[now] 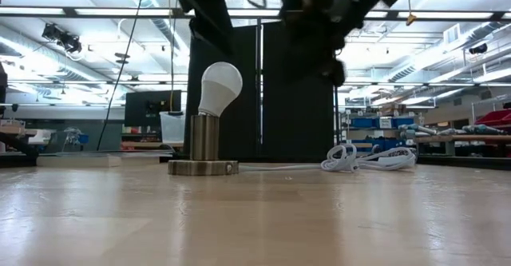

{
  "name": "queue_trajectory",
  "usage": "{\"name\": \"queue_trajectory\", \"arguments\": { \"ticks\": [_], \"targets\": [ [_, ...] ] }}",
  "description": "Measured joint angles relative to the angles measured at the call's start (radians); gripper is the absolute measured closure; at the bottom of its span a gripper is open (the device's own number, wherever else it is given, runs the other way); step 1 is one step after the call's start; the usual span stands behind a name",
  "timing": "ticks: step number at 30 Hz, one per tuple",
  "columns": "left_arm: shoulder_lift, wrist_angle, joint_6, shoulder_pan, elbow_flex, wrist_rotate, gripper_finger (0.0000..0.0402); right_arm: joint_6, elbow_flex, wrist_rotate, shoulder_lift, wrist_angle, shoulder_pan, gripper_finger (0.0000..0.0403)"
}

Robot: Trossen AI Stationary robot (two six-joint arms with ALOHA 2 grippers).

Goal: Screw lightbulb
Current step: Insert the lightbulb into the desk lamp

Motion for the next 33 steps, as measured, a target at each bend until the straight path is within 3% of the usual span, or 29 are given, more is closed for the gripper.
{"name": "queue_trajectory", "arguments": {
  "ticks": [5, 10, 22, 33],
  "targets": [
    [0.053, -0.058, 0.025, 0.014, 0.069, 0.013, 0.009, 0.042, 0.0, 0.135, -0.069, -0.111, 0.046, 0.0296],
    [0.077, -0.066, 0.03, 0.024, 0.087, 0.047, 0.009, 0.076, -0.023, 0.195, -0.13, -0.176, 0.095, 0.0296],
    [0.101, -0.095, 0.081, 0.027, 0.086, 0.041, 0.009, 0.315, -0.212, 0.253, -0.203, -0.187, 0.233, 0.0296],
    [0.1, -0.098, 0.135, 0.027, 0.108, 0.005, 0.009, 0.426, -0.315, 0.264, -0.201, -0.07, 0.325, 0.0311]
  ]
}}
